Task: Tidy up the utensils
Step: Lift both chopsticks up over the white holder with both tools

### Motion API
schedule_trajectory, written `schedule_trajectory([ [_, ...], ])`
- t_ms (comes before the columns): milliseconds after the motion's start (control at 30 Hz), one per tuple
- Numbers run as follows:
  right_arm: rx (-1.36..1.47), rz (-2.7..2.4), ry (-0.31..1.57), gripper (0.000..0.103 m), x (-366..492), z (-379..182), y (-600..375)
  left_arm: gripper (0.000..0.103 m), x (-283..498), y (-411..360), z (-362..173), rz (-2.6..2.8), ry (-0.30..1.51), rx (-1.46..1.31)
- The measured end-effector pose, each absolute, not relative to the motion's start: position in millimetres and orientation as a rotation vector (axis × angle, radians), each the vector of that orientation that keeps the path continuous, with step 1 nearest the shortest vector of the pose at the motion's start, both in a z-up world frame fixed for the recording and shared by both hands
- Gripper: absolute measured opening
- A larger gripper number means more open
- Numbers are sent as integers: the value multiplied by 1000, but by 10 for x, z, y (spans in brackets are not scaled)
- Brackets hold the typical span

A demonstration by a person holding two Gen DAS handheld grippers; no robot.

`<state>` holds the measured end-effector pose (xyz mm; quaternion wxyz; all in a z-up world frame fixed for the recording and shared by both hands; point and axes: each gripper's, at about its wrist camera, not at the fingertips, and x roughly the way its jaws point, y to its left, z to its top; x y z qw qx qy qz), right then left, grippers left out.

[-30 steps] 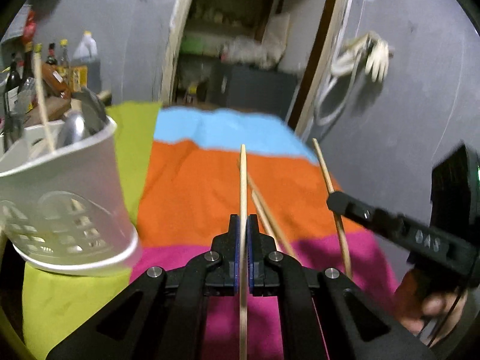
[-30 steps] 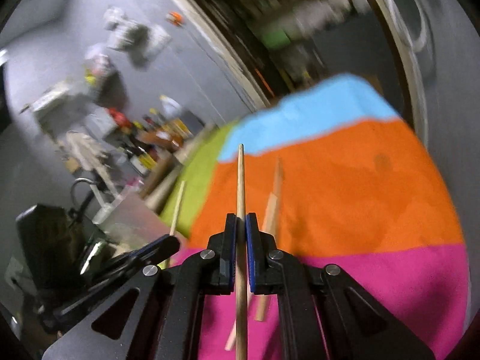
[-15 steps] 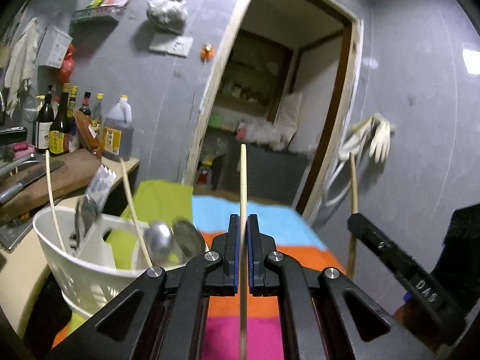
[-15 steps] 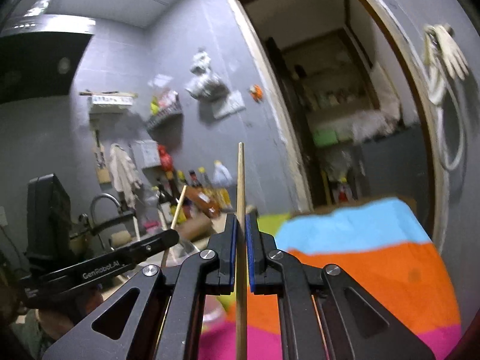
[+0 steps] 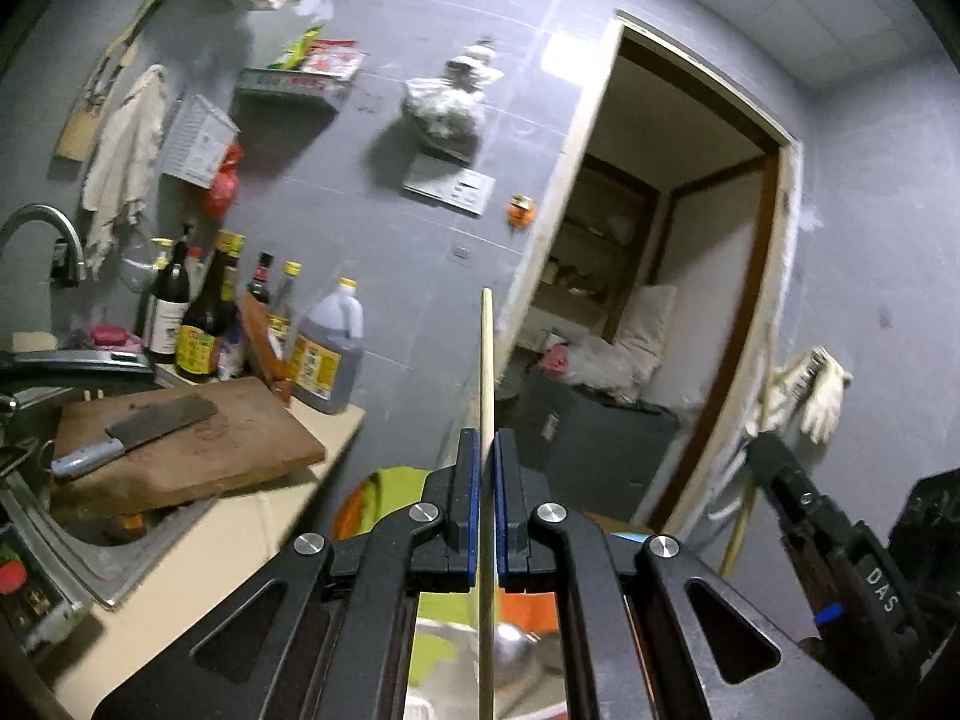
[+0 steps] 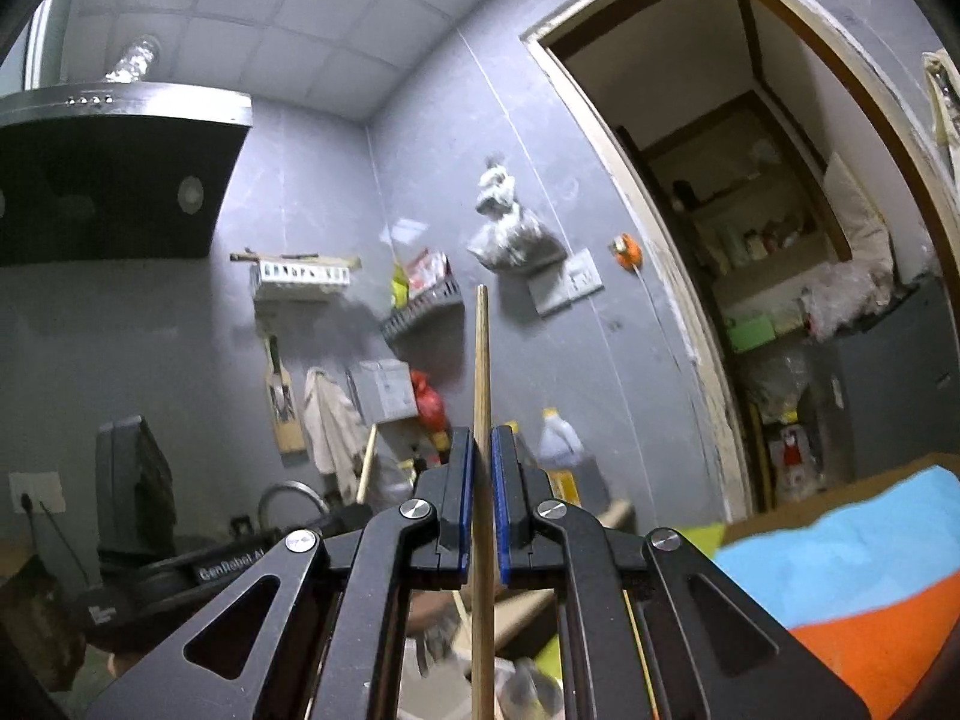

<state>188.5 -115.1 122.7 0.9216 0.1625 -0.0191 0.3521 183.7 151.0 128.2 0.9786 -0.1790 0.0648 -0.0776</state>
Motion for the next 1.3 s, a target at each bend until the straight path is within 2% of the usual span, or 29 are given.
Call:
schedule_trajectory([
  [200,285,638,-120,4,2032,1261,-912,2,1966,1802,1233,-70,80,-364],
  [433,254,539,-155,4,2138,1116,-753,2,2164,1991,922,-35,78,-455],
  [900,111,554,-34,6,2213,792,-611,3,2102,1803,500,86,86,-404],
  [1300,104,566,-28,7,2170,845,-703,3,2010,1600,383,105,141,-293],
])
